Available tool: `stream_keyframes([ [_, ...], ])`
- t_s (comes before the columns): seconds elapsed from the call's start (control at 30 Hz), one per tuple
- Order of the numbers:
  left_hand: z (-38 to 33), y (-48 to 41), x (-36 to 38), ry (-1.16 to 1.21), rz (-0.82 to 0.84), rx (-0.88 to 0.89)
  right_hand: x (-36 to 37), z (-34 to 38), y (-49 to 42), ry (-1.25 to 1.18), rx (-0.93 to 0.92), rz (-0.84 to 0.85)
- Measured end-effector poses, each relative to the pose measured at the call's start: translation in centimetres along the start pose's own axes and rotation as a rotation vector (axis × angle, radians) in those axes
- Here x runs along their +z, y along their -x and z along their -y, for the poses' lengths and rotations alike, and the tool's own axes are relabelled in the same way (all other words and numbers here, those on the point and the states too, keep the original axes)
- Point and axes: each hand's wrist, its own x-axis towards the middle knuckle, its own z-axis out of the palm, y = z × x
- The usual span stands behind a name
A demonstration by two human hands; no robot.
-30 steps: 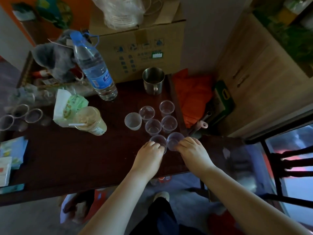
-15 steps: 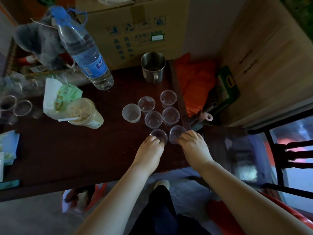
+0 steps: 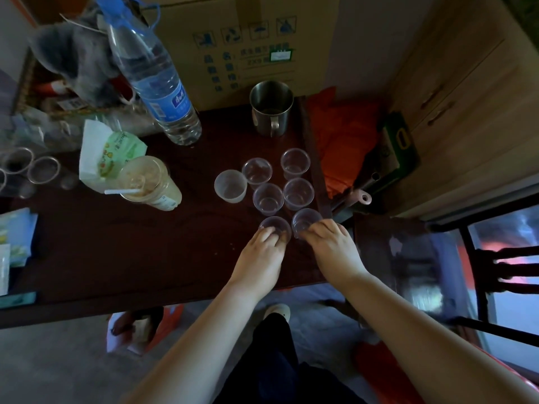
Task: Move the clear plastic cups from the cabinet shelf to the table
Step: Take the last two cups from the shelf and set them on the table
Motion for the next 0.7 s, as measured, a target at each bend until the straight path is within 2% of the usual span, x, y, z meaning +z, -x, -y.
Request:
stream_keyframes([
  [0.27, 0.2, 1.4, -0.7, 0.026, 0.03, 0.003, -1.0, 0.7, 1.6, -0.104, 0.022, -0.077],
  [0.43, 0.5, 1.7, -1.9, 0.059, -0.038, 0.024, -2.0, 1.4, 2.2, -0.159, 0.071, -0.133],
  [0.7, 1.0, 1.7, -3.5, 0.022, -0.018, 0.052, -2.6, 3.4, 2.8, -0.096, 0.174, -0.007],
])
